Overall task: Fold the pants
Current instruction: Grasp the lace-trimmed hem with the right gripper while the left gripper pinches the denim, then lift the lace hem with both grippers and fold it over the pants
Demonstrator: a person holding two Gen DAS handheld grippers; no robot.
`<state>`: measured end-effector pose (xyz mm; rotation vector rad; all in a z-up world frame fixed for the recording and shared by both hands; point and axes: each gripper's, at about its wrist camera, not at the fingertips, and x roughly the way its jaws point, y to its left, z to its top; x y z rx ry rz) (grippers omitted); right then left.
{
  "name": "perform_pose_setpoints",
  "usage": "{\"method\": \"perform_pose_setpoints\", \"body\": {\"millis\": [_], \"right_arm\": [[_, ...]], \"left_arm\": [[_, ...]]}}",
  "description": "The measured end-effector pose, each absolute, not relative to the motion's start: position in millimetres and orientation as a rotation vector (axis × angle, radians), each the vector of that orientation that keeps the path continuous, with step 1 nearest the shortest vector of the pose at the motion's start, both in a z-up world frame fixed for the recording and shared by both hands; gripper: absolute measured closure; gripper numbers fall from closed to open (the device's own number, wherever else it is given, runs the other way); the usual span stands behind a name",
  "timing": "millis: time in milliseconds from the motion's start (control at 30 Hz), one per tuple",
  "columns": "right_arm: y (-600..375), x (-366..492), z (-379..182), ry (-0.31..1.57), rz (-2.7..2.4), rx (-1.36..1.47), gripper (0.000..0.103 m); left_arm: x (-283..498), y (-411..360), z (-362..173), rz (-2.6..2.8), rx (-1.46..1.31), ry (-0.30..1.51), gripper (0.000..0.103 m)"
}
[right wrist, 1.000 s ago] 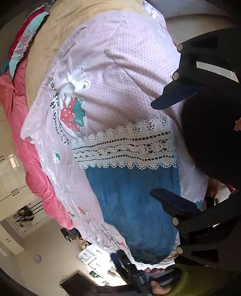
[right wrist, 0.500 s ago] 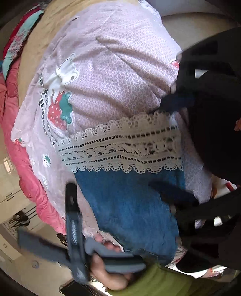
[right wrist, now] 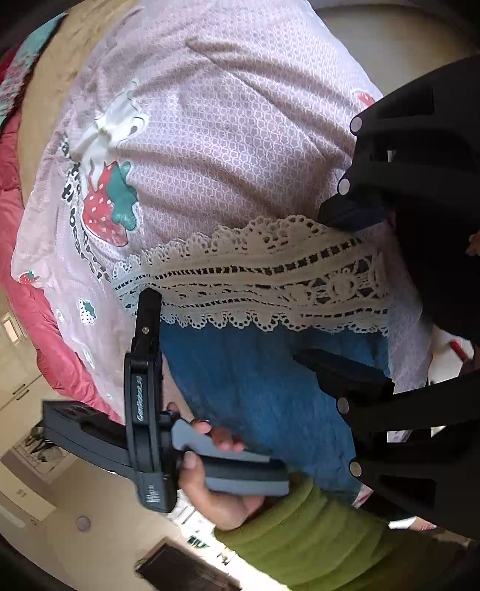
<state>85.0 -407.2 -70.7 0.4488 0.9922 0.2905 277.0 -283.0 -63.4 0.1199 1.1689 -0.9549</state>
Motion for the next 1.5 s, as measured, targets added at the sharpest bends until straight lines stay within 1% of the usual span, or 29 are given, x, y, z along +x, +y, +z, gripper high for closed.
{"method": "perform_pose_setpoints", "body": {"millis": [33, 67, 167, 200, 300, 400, 567, 767, 933, 1000, 1033, 1100, 1200, 1300, 1433, 1467, 1500], "right_arm": [[-409, 86, -71, 0.988, 0.293, 0.463, 0.059], [-410, 86, -72, 0.988, 0.296, 0.471, 0.065], [-410, 85, -71, 0.979, 0.303, 0.472, 0.073], [-408, 85, -69, 0.970, 0.323, 0.474, 0.074], [-404, 85, -67, 0.951, 0.355, 0.478, 0.075], [-397, 87, -63, 0.928, 0.385, 0.485, 0.075], [-372, 80, -44, 0.851, 0.446, 0.447, 0.075], [-324, 78, -14, 0.792, 0.571, 0.366, 0.075], [-268, 87, -6, 0.814, 0.691, 0.279, 0.076], [-245, 92, -10, 0.837, 0.722, 0.234, 0.076], [-230, 94, -14, 0.852, 0.730, 0.194, 0.076], [-210, 99, -23, 0.885, 0.735, 0.146, 0.076], [-193, 102, -34, 0.929, 0.731, 0.112, 0.076], [-177, 94, -34, 0.918, 0.717, 0.018, 0.076], [-154, 96, -30, 0.880, 0.725, -0.069, 0.076], [-144, 93, -32, 0.874, 0.739, -0.110, 0.076], [-133, 88, -38, 0.877, 0.744, -0.169, 0.076]], "left_arm": [[274, -283, -63, -0.958, 0.126, 1.163, 0.054], [271, -284, -63, -0.959, 0.138, 1.157, 0.059], [266, -285, -61, -0.941, 0.179, 1.136, 0.075], [265, -284, -59, -0.938, 0.190, 1.128, 0.080], [259, -279, -49, -0.932, 0.234, 1.063, 0.090], [259, -269, -43, -0.947, 0.192, 1.040, 0.094], [255, -238, -25, -0.974, 0.081, 1.003, 0.094], [240, -161, -1, -0.925, -0.065, 0.938, 0.094], [221, -90, 1, -0.812, -0.147, 0.920, 0.094], [217, -70, -3, -0.773, -0.184, 0.920, 0.092], [215, -58, -6, -0.743, -0.219, 0.921, 0.089], [214, -37, -10, -0.705, -0.313, 0.924, 0.062], [204, -6, -11, -0.610, -0.409, 0.907, 0.042], [195, 24, -13, -0.595, -0.526, 0.900, 0.032], [202, 45, -25, -0.624, -0.651, 0.934, 0.026], [203, 44, -28, -0.637, -0.659, 0.950, 0.022], [205, 41, -33, -0.646, -0.660, 0.978, 0.020]]}}
